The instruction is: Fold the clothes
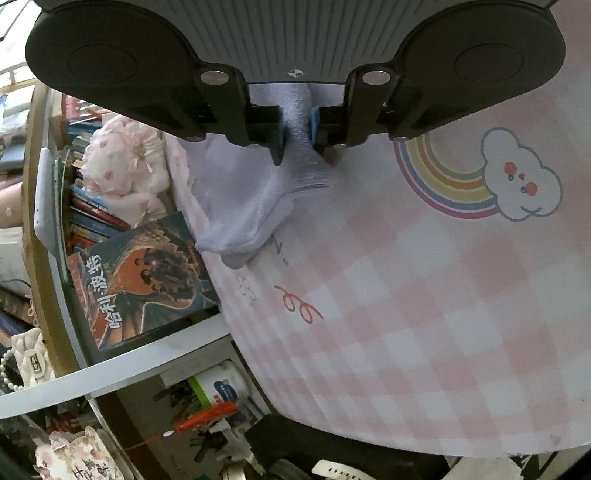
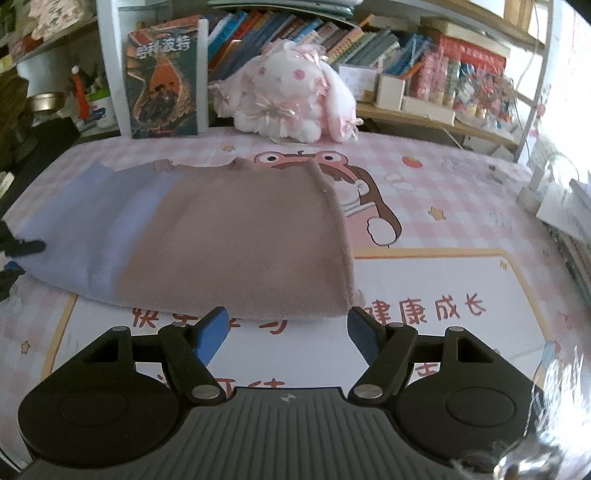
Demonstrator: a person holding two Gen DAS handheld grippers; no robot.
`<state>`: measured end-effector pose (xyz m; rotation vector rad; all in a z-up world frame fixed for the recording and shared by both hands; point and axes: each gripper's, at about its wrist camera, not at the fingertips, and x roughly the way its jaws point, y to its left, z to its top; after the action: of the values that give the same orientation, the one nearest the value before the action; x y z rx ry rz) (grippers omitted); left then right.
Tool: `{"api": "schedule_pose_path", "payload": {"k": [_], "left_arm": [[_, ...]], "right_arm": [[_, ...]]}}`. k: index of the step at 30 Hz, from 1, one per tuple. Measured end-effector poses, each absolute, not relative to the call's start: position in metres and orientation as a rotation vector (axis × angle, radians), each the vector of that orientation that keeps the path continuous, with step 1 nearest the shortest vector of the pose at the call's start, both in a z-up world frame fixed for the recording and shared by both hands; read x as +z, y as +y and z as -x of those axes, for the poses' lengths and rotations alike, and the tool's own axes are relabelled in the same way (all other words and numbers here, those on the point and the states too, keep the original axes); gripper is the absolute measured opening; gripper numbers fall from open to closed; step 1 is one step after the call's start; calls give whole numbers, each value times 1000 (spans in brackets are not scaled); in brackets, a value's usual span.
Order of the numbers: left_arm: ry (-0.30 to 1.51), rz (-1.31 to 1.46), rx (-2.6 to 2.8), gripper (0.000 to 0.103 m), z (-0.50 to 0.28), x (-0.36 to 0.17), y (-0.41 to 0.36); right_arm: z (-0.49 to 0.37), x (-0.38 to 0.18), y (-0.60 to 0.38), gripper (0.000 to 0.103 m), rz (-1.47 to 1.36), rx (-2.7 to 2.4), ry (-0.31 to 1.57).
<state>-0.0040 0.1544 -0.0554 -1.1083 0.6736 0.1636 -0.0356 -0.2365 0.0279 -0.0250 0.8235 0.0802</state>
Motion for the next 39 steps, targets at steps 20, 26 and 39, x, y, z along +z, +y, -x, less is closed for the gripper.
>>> {"api": "schedule_pose_path", "payload": {"k": [20, 26, 39], "left_arm": [[530, 765, 232, 7, 7, 27, 86], [475, 525, 220, 7, -1, 78, 16], [511, 1, 62, 13, 9, 81, -182]], "right_arm": [[10, 28, -300, 69, 54, 339, 804], [-1, 27, -335, 69, 61, 429, 806], [-11, 17, -414, 69, 13, 490, 841]]}}
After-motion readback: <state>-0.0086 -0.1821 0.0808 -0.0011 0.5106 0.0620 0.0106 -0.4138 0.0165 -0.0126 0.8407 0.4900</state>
